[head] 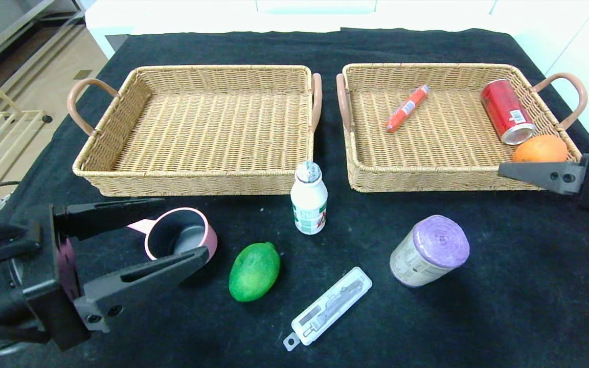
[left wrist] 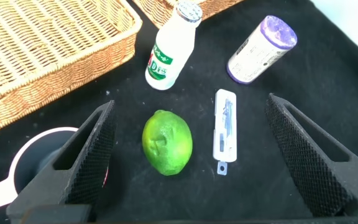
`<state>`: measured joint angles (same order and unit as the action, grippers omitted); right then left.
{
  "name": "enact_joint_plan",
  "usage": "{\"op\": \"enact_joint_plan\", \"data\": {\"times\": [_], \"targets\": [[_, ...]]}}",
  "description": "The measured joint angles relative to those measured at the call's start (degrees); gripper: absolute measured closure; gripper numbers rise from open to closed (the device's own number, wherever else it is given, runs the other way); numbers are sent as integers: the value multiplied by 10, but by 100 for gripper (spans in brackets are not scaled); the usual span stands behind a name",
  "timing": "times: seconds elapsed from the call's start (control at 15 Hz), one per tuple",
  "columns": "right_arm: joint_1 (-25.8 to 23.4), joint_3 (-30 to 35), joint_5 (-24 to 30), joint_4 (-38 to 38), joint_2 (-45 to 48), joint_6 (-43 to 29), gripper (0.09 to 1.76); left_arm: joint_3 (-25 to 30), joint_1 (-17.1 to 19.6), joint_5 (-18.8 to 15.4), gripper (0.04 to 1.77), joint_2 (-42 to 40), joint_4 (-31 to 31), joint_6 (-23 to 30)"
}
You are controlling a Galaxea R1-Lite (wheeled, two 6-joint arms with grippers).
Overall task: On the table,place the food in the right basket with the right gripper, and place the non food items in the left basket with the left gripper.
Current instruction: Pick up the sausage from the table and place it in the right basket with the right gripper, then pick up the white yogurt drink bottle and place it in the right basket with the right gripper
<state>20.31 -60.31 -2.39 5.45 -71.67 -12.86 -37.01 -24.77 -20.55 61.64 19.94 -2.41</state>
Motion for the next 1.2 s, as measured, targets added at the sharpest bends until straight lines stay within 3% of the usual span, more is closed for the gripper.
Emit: {"op": "enact_joint_plan", "data": {"times": [0.67,1.2], "targets": [[114,117,-4,-1,140,69,15,0,-3,-1,9,-21,-3,-2],[195,82,-20,0,100,70,15,0,-3,-1,9,-23,-3,-6]]}}
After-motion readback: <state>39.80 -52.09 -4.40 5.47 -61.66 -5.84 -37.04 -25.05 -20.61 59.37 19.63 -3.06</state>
